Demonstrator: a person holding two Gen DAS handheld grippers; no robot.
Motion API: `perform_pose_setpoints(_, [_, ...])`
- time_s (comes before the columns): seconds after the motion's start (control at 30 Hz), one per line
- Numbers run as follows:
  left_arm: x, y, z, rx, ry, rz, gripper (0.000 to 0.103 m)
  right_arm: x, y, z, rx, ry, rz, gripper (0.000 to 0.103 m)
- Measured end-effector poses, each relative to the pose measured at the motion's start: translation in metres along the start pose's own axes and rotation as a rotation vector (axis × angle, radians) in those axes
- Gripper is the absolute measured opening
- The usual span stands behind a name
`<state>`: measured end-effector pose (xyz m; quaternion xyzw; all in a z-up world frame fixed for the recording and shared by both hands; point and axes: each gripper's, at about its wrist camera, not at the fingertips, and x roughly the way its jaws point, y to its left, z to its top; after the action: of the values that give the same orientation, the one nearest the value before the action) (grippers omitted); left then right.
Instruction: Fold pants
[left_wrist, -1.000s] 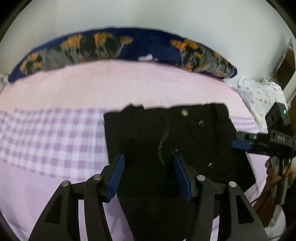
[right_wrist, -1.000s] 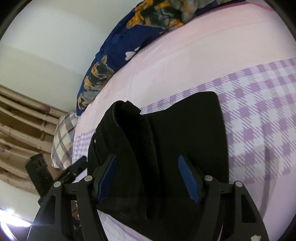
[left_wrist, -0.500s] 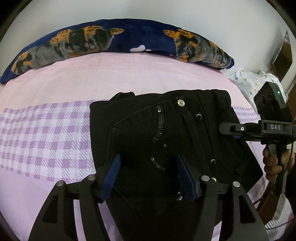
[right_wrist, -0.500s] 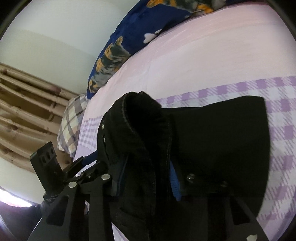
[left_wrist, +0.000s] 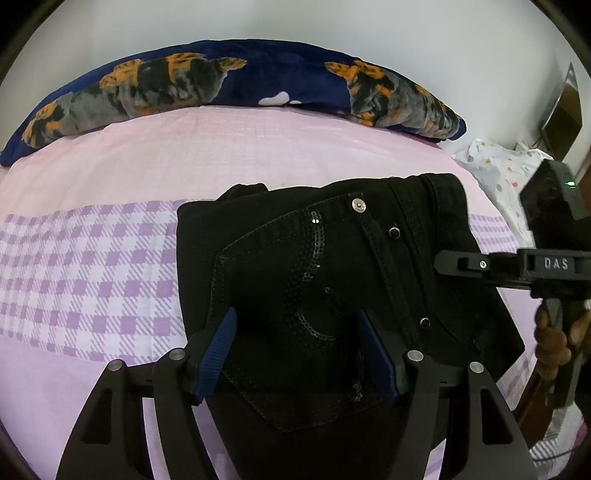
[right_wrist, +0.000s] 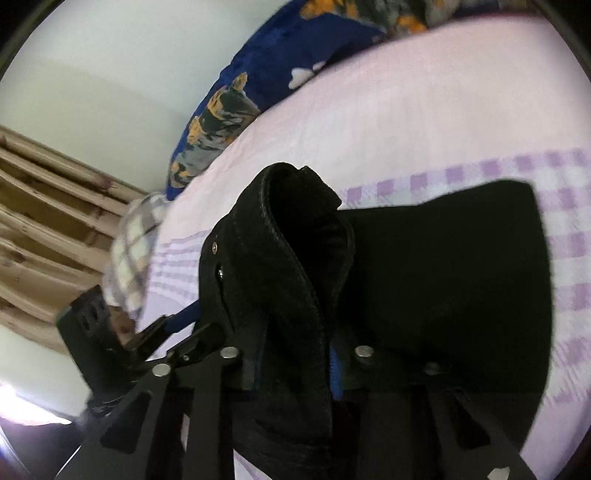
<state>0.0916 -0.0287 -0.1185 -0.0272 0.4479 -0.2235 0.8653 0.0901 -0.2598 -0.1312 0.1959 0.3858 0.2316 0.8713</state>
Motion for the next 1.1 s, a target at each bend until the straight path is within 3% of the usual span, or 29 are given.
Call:
perform_pose_setpoints(0.07, [-0.001, 0.001, 0.003, -0.01, 0.009, -0.001, 0.067, -0.009, 0.012, 0.0, 0.003, -0.016, -0.022, 0.012])
perform_pose_setpoints(0.2, [-0.01, 0.001, 0.008, -0.041, 0.007, -0.02, 0.067, -0.026, 0.038, 0.001, -0.015, -0.055, -0.052, 0.011])
perform_pose_setpoints(0.4, [-0.041, -0.019, 0.023, 0.02, -0.097, -0.041, 0.067, -0.063, 0.053, 0.005, -0.006, -0.131, -0.047, 0.01])
perform_pose_setpoints(0.6, [-0.038, -0.036, 0.03, 0.064, -0.089, -0.078, 0.067, -0.078, 0.009, 0.002, 0.107, -0.174, -0.121, 0.01])
perform_pose_setpoints(0.87, [-0.001, -0.051, 0.009, 0.11, 0.034, -0.091, 0.067, -0.068, -0.065, -0.017, 0.248, -0.154, -0.219, 0.01])
perform_pose_setpoints(0.93, [0.008, -0.053, 0.002, 0.134, 0.056, -0.067, 0.067, -0.066, -0.071, -0.02, 0.267, -0.163, -0.205, 0.012])
perform_pose_setpoints(1.1, [0.012, -0.057, -0.003, 0.167, 0.06, -0.038, 0.068, -0.07, -0.06, -0.021, 0.247, -0.173, -0.263, 0.03])
